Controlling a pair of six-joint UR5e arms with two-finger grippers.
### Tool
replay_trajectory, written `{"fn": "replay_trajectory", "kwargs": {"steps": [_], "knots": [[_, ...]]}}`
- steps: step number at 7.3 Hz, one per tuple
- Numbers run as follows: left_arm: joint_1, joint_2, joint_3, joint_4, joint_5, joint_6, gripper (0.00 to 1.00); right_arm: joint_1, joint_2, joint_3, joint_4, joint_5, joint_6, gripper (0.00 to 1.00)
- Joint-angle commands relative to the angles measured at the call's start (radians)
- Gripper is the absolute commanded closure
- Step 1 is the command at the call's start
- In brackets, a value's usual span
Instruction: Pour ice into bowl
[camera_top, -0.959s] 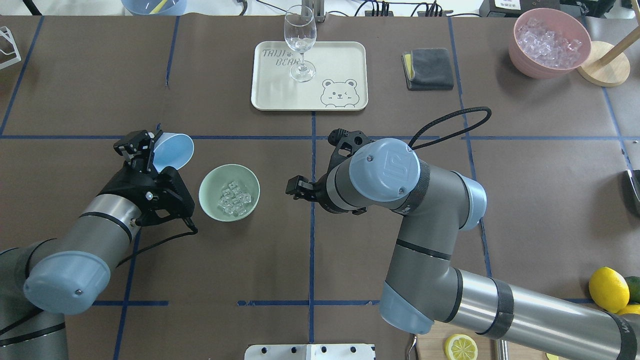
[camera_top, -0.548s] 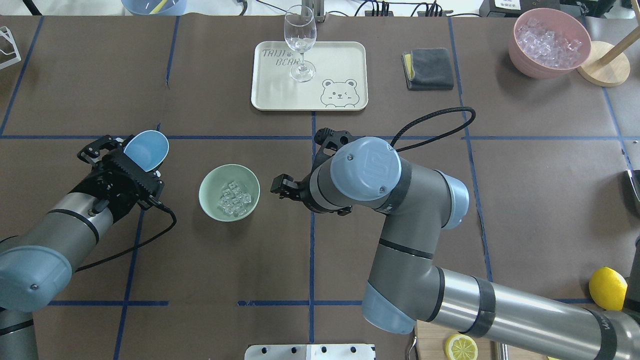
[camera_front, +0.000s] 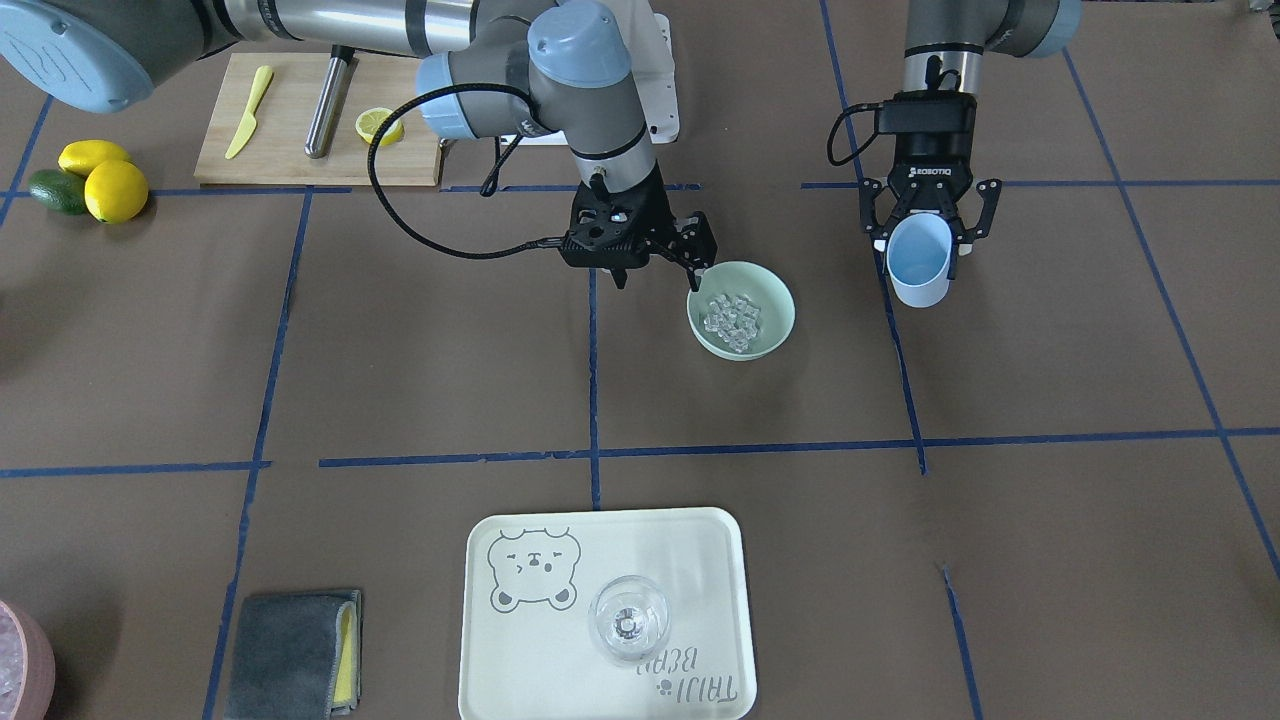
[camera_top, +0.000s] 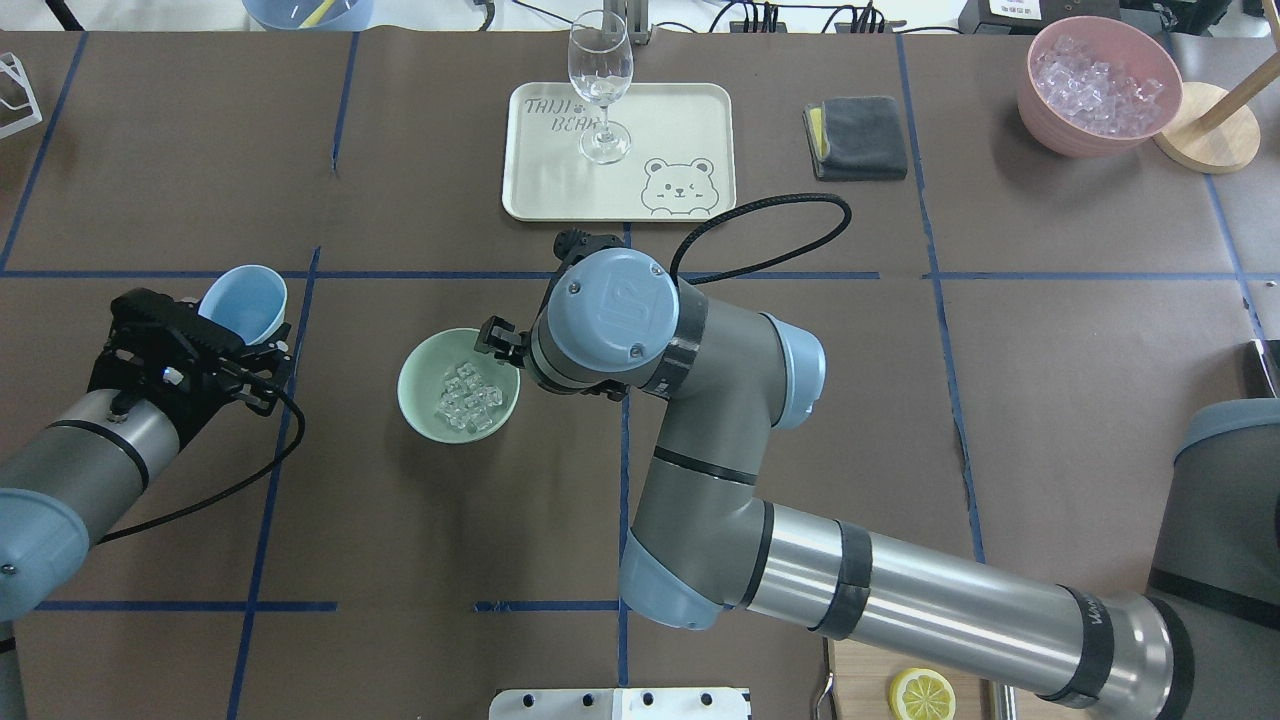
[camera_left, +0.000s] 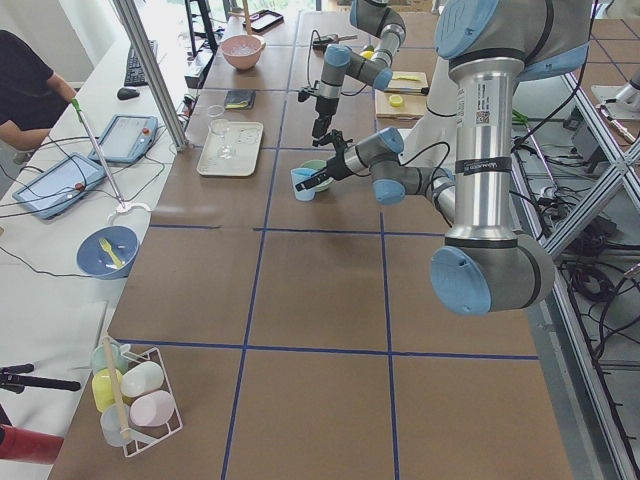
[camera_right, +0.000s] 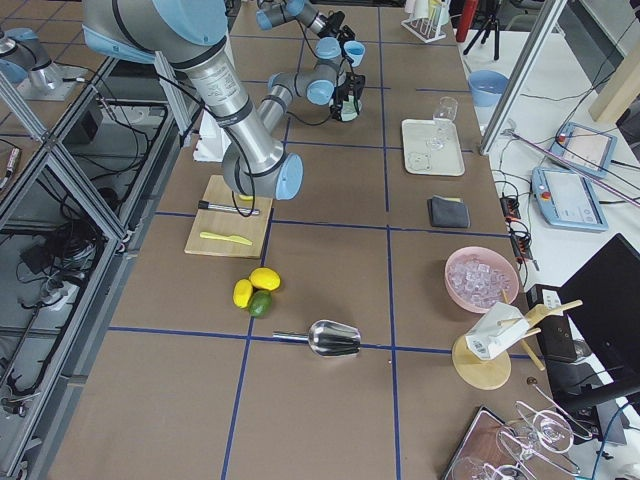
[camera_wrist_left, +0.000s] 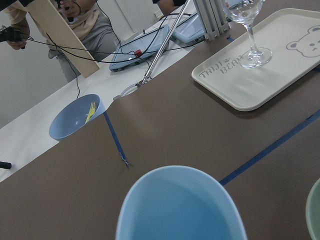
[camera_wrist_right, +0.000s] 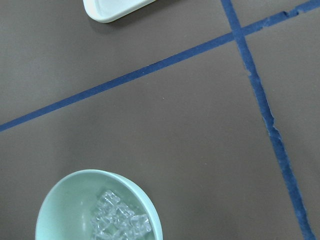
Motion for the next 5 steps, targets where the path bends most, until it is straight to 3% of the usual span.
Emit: {"fn": "replay_trajectory", "kwargs": {"steps": [1,3,5], "knots": [[-0.049,0.059,0.026,-0.105,-0.005,-0.006,1.00,0.000,0.057,-0.122,0.082,-0.016,0.013,0.00],[-0.181,0.057,0.046,-0.121,-0.183,-0.046,1.00,-0.020,0.084,-0.181,0.081,-0.016,0.015,0.00],[-0.215,0.067,0.090,-0.186,-0.229,-0.049,1.00,-0.057,0.096,-0.224,0.078,-0.015,0.018,0.03]]}}
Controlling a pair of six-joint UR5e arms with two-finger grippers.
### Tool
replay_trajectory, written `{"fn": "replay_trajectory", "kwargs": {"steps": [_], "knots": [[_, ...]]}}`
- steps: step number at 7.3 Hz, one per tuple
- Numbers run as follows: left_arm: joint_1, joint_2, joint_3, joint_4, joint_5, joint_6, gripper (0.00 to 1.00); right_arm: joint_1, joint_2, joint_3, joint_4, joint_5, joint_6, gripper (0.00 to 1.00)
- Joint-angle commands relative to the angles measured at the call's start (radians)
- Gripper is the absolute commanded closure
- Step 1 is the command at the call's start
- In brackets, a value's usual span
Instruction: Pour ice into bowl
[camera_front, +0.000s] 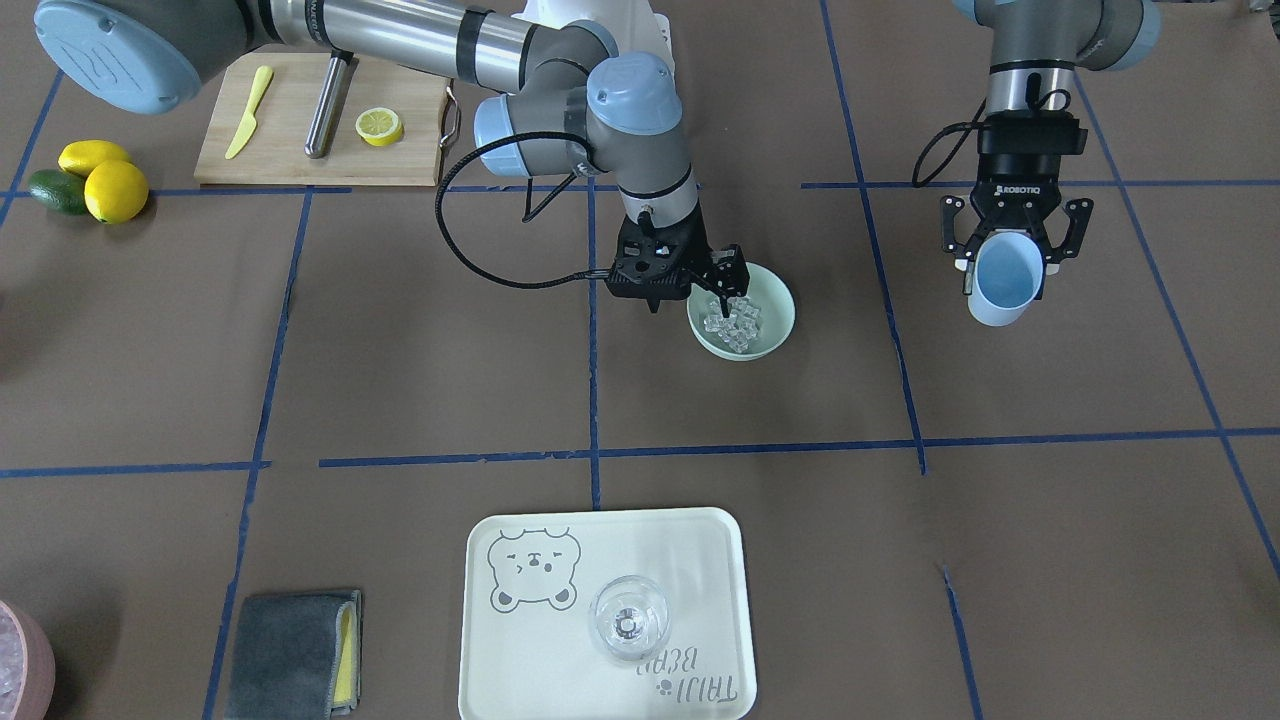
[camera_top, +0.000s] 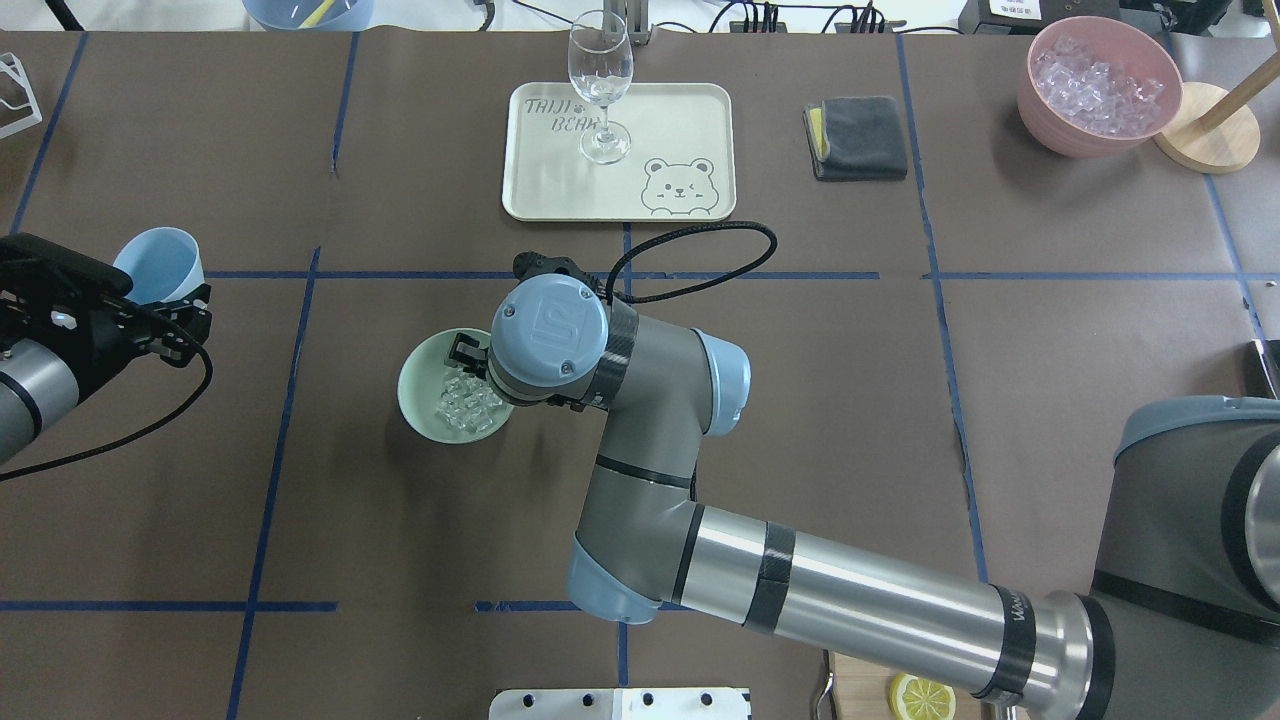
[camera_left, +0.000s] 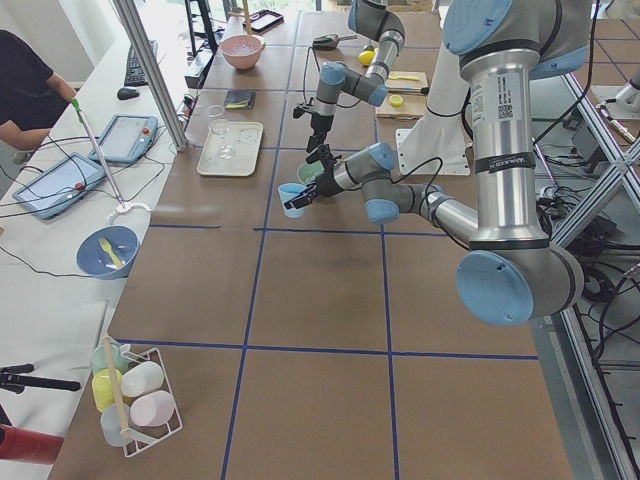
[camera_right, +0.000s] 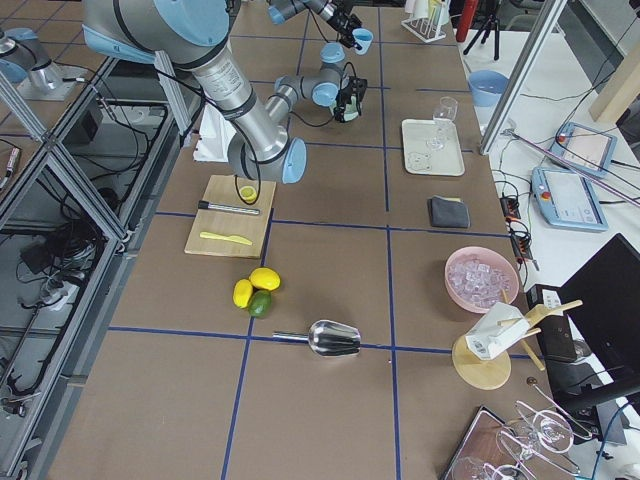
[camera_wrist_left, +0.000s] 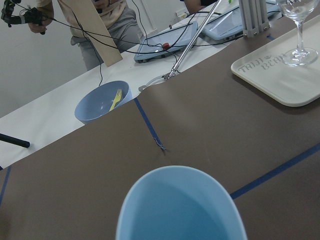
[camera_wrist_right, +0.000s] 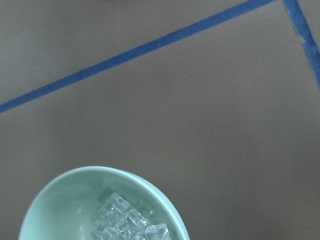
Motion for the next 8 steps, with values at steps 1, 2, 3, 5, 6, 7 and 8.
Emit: {"fn": "replay_trajectory", "kwargs": {"steps": [1,2,3,5,6,7,8], "knots": [[-0.058,0.002,0.051,-0.052,-0.071,-0.005,1.00,-0.020,0.007,-0.028,-0.001,0.001,0.006,0.24],[-0.093,0.005,0.067,-0.093,-0.138,-0.017,1.00,-0.019,0.007,-0.028,-0.003,0.001,0.003,0.61],[-0.115,0.018,0.116,-0.170,-0.186,-0.093,1.00,-0.019,0.015,-0.027,-0.006,0.007,0.001,1.00],[-0.117,0.048,0.350,-0.527,-0.192,-0.134,1.00,-0.014,0.015,-0.023,-0.007,0.009,-0.011,1.00],[-0.118,0.061,0.422,-0.684,-0.191,-0.147,1.00,-0.007,0.020,-0.020,-0.009,0.010,-0.010,1.00],[-0.118,0.091,0.432,-0.700,-0.183,-0.255,1.00,0.010,0.020,-0.007,-0.011,0.027,-0.010,1.00],[-0.112,0.096,0.443,-0.707,-0.095,-0.372,1.00,0.036,0.018,0.018,-0.030,0.070,-0.010,1.00]]}}
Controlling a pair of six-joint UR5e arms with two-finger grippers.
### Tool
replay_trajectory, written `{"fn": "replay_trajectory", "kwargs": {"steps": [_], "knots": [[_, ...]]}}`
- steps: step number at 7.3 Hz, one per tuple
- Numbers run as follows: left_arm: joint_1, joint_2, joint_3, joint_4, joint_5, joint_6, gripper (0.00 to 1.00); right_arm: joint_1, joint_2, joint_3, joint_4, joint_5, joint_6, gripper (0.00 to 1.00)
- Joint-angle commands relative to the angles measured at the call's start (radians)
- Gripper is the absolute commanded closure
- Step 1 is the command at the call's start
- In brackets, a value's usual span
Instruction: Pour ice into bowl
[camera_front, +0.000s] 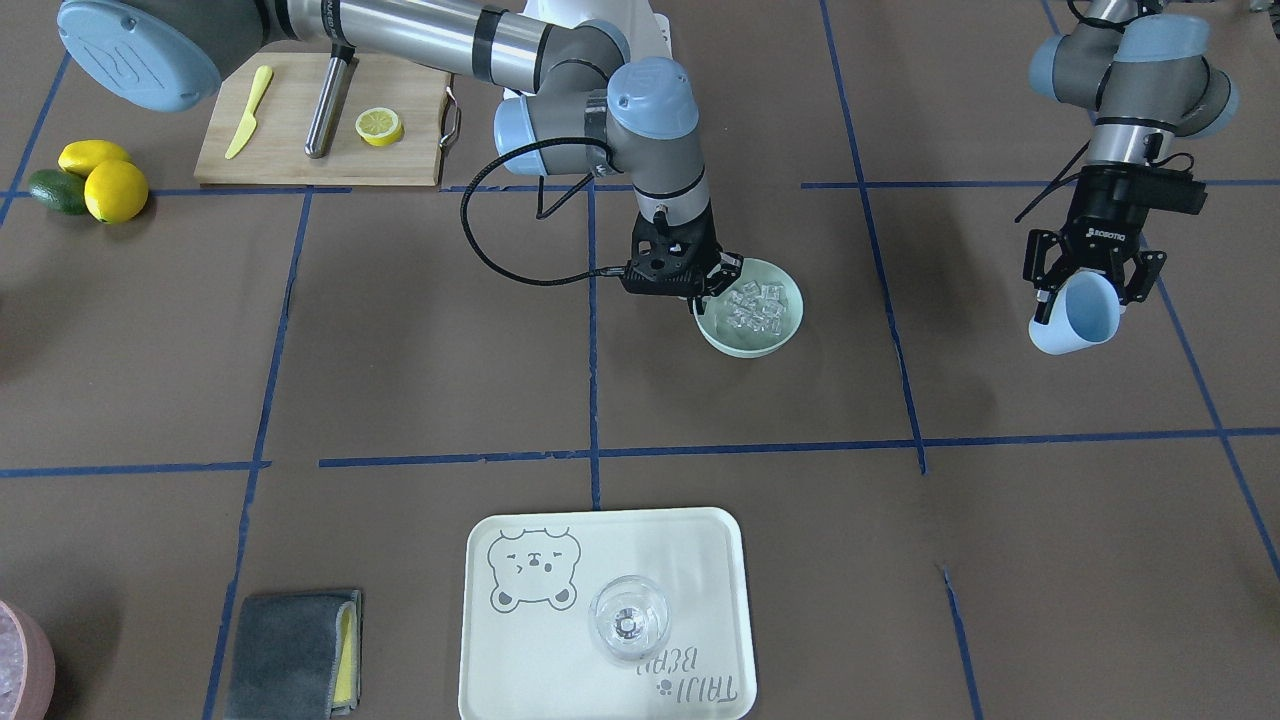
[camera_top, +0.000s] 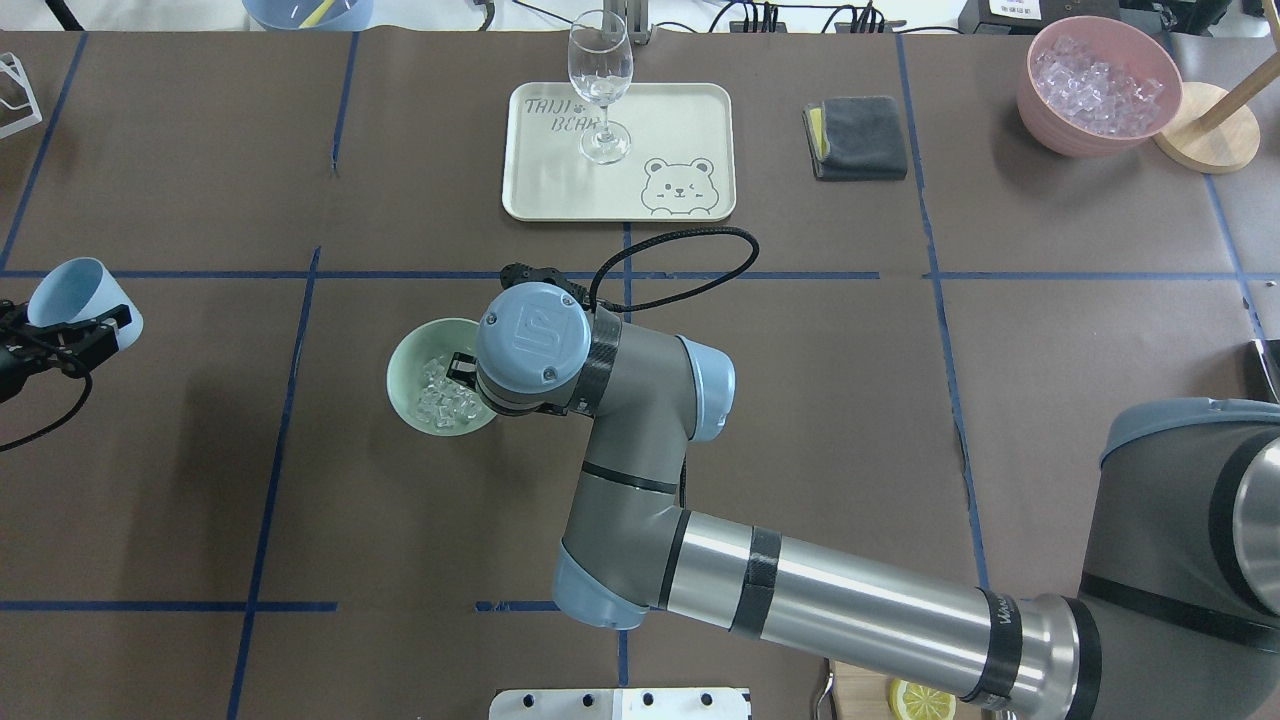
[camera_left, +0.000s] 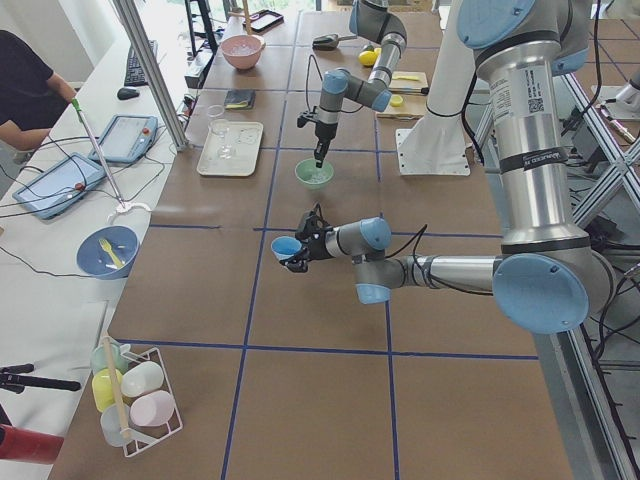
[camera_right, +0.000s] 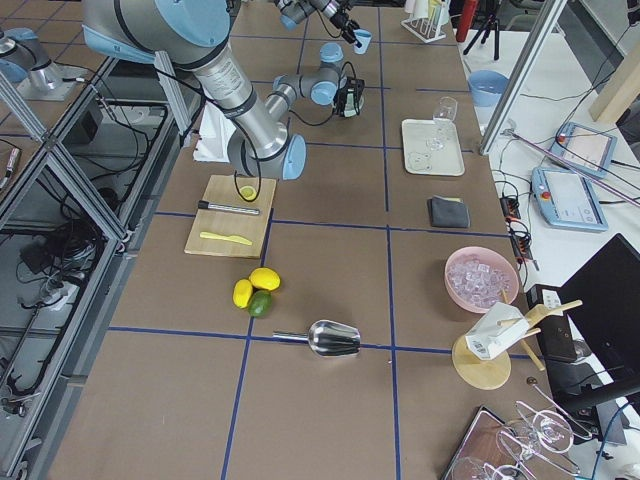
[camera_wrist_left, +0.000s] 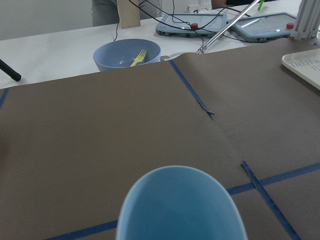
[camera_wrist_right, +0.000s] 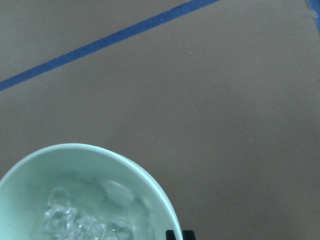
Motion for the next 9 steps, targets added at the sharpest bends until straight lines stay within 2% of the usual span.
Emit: {"fn": "replay_trajectory", "kwargs": {"steps": [1,2,3,4,6,9], "knots": [[0.018,0.016,0.033,-0.039,0.136,-0.136,1.00,0.063,-0.006,0.076,-0.066,0.088,-0.002,1.00],[0.023,0.016,0.042,-0.044,0.142,-0.137,1.00,0.089,-0.019,0.135,-0.118,0.115,-0.002,1.00],[0.059,0.015,0.071,-0.046,0.199,-0.140,1.00,0.109,-0.054,0.200,-0.157,0.137,-0.011,1.00],[0.120,0.015,0.085,-0.050,0.277,-0.152,1.00,0.122,-0.121,0.287,-0.180,0.145,-0.035,1.00],[0.211,0.016,0.087,-0.043,0.375,-0.192,1.00,0.155,-0.257,0.447,-0.208,0.174,-0.109,1.00],[0.283,0.016,0.096,-0.035,0.422,-0.187,1.00,0.199,-0.310,0.493,-0.209,0.208,-0.110,1.00]]}}
